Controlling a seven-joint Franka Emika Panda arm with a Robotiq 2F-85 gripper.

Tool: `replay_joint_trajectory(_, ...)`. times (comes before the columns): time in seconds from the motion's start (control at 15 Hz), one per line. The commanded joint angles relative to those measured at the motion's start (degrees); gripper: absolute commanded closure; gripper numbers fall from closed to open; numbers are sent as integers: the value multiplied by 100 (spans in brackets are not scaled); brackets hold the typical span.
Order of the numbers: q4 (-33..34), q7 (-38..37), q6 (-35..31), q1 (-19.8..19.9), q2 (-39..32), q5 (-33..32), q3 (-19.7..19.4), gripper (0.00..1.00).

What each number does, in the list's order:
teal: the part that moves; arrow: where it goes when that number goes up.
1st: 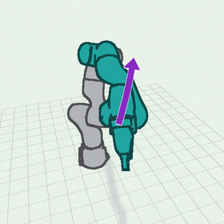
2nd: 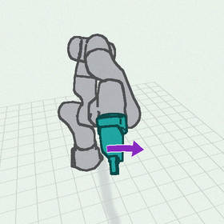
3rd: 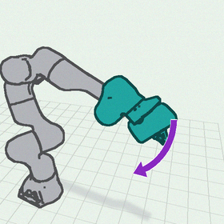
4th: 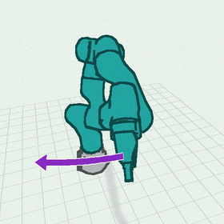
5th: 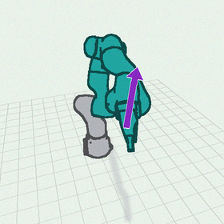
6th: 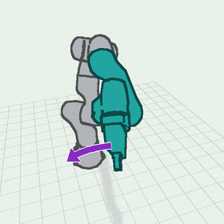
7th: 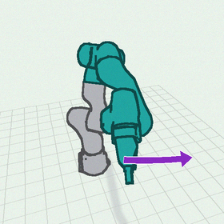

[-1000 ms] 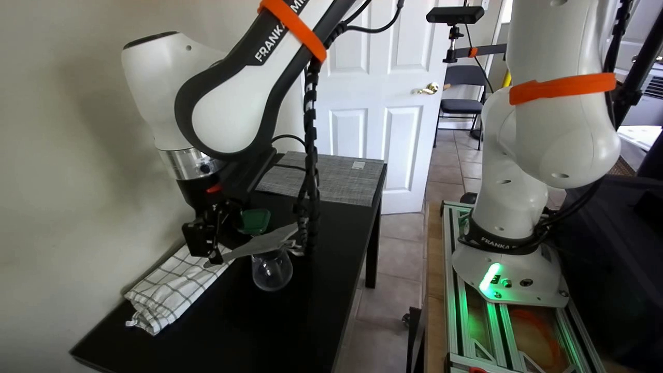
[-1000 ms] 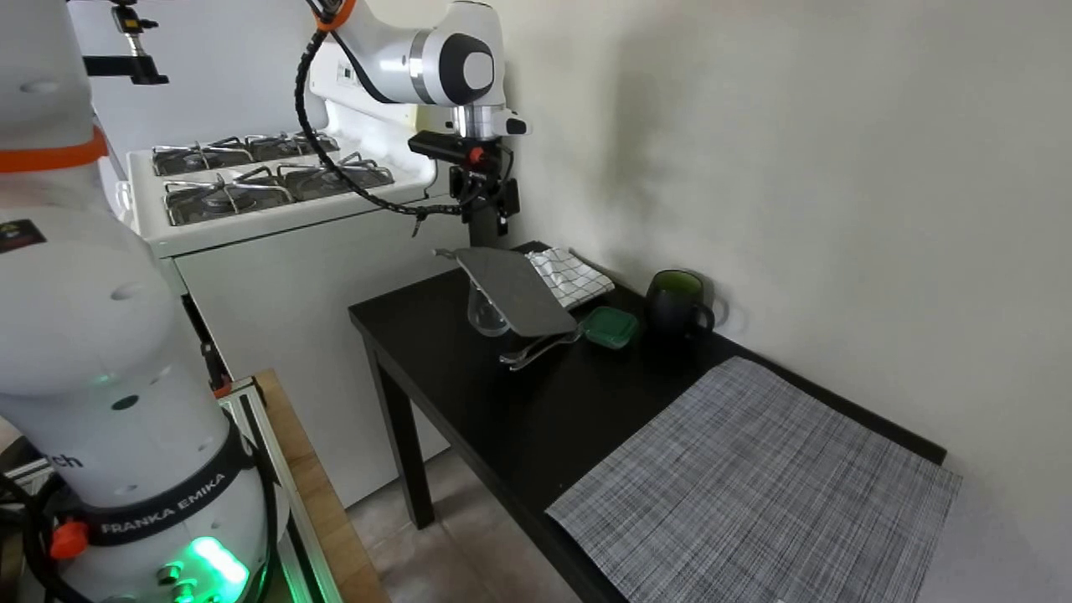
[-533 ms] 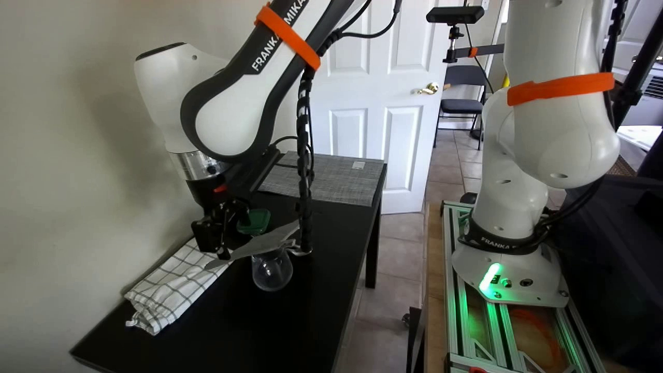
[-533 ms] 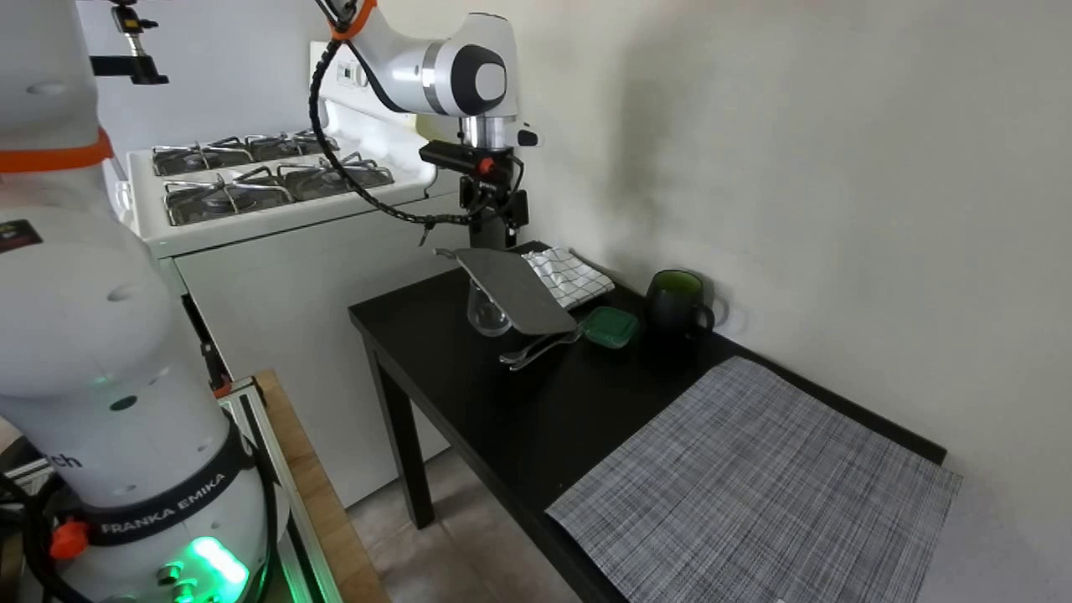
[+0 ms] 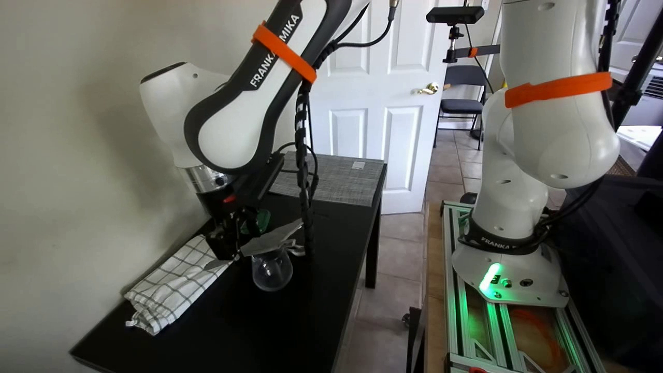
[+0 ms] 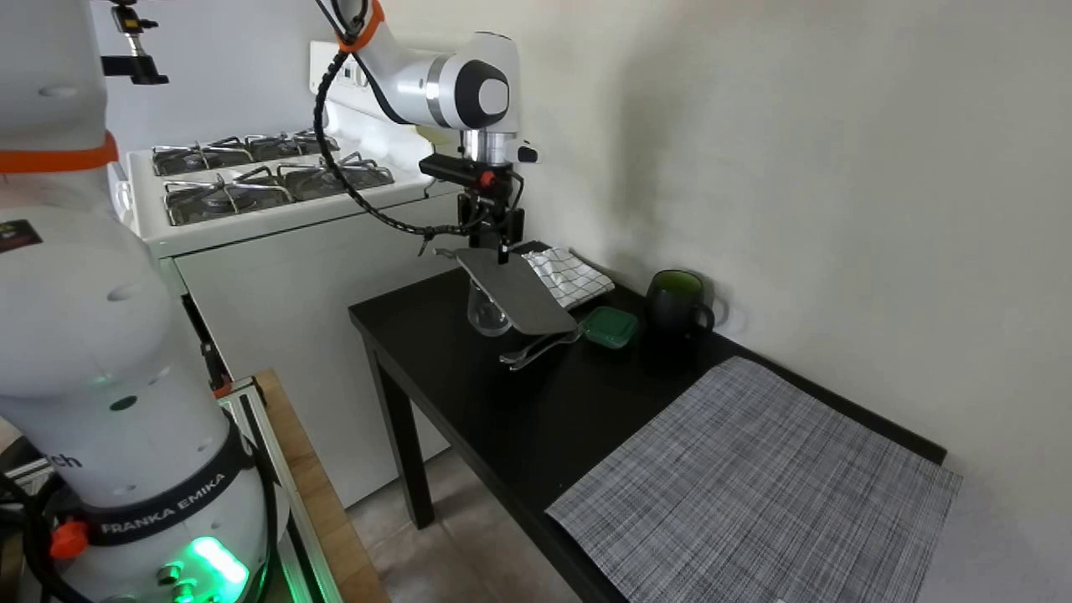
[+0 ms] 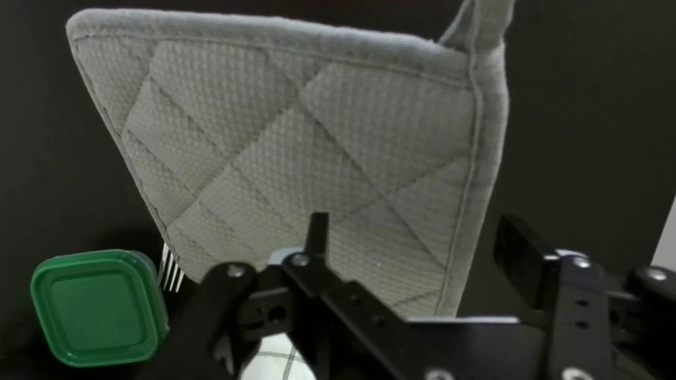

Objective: Put the grey potholder on the glass cup

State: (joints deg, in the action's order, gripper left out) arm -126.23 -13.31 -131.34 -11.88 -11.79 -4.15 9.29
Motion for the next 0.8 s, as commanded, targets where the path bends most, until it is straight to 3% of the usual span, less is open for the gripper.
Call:
replay_joint_trajectory(0.0,90,119,218,-17,-82,13,-8,51)
replay_joint_trajectory(0.4,91,32,192,-45,-61,-93,-28,95)
replay_joint_trajectory(0.53,96,18,199,-50,-43,-118,-27,100)
replay_joint_trajectory(0.73,73,13,203,-64,21,-105,-6,98)
